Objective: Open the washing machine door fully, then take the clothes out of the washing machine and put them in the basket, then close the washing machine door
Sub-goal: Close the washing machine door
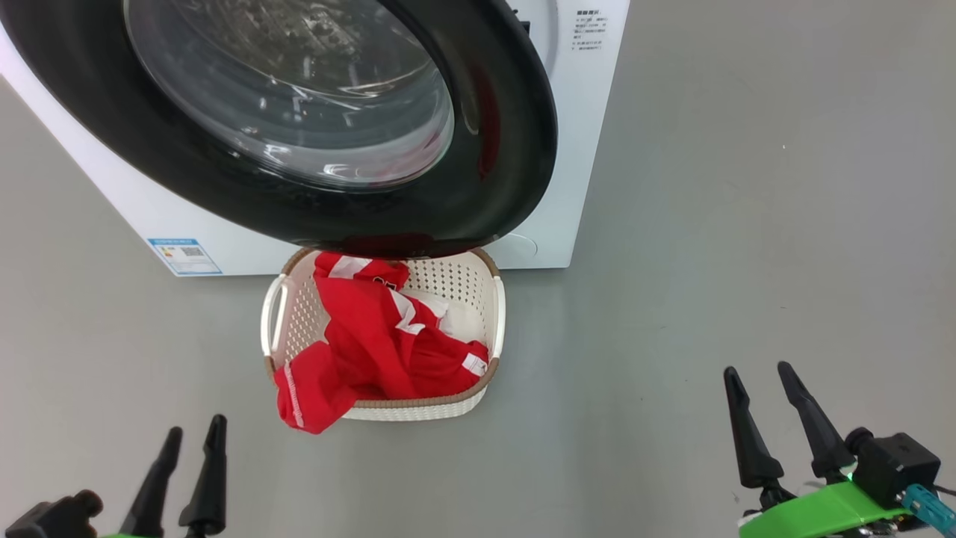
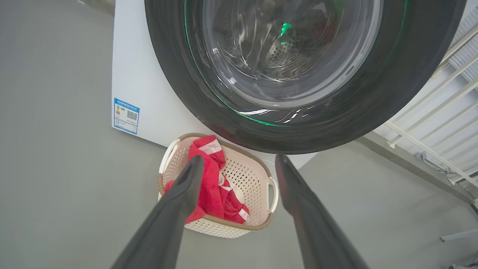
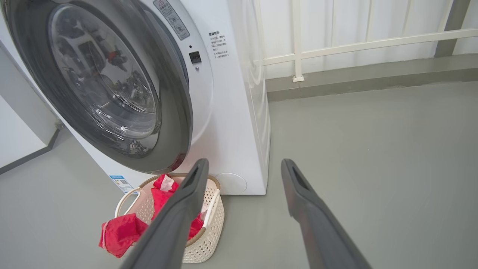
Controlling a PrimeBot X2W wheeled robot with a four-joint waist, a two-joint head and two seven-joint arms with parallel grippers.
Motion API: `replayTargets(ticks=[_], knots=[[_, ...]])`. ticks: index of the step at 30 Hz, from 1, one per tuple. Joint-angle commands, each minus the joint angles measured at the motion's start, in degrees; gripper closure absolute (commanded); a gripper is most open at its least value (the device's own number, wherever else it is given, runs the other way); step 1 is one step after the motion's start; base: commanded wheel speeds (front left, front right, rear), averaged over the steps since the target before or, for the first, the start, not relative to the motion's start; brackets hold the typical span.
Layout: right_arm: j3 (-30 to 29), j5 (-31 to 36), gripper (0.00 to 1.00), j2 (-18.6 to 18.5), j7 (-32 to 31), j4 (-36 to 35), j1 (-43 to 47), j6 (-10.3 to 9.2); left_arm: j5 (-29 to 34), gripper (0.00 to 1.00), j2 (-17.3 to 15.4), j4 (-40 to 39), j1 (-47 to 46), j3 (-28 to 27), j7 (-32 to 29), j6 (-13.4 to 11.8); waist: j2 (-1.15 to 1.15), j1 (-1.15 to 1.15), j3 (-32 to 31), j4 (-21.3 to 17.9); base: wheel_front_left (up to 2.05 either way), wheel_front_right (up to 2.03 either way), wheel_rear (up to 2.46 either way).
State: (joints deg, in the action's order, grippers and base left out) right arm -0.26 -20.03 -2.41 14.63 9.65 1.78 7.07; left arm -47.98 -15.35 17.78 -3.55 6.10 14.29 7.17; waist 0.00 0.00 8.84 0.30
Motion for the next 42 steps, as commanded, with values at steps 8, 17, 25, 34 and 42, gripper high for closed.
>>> replayTargets(ticks=[8, 17, 25, 34, 42], knots=[[0.4, 0.8, 0.00, -0.5, 0.4, -1.6, 0.5, 0.42, 14.1, 0.00, 1.5, -4.7, 2.1, -6.6, 0.7, 0.3, 0.00, 0.00, -0.2, 0.3, 0.00, 0.00, 0.00], [0.1, 0.6, 0.00, -0.5, 0.4, -1.7, 0.7, 0.42, 24.6, 0.00, 3.8, -7.6, 3.3, -9.5, 0.7, 0.3, 0.00, 0.00, -0.2, 0.4, 0.00, 0.00, 0.00], [0.1, 0.5, 0.00, -0.5, 0.4, -1.7, 0.6, 0.42, 26.6, 0.00, 5.7, -8.4, 3.9, -9.8, 0.7, 0.3, 0.00, 0.00, -0.1, 0.6, 0.00, 0.00, 0.00], [0.1, 0.4, 0.00, -0.5, 0.4, -1.7, 0.4, 0.42, 26.5, 0.00, 5.9, -8.9, 3.9, -9.5, 0.7, 0.3, 0.00, 0.00, -0.2, 0.9, 0.00, 0.00, 0.00], [1.2, 0.2, 1.00, -0.5, 0.4, -1.8, -0.1, 0.42, 26.1, 0.00, 6.2, -8.4, 2.9, -8.2, 0.7, 0.3, 0.00, 0.00, -0.2, 2.7, 0.00, 0.00, 0.00]])
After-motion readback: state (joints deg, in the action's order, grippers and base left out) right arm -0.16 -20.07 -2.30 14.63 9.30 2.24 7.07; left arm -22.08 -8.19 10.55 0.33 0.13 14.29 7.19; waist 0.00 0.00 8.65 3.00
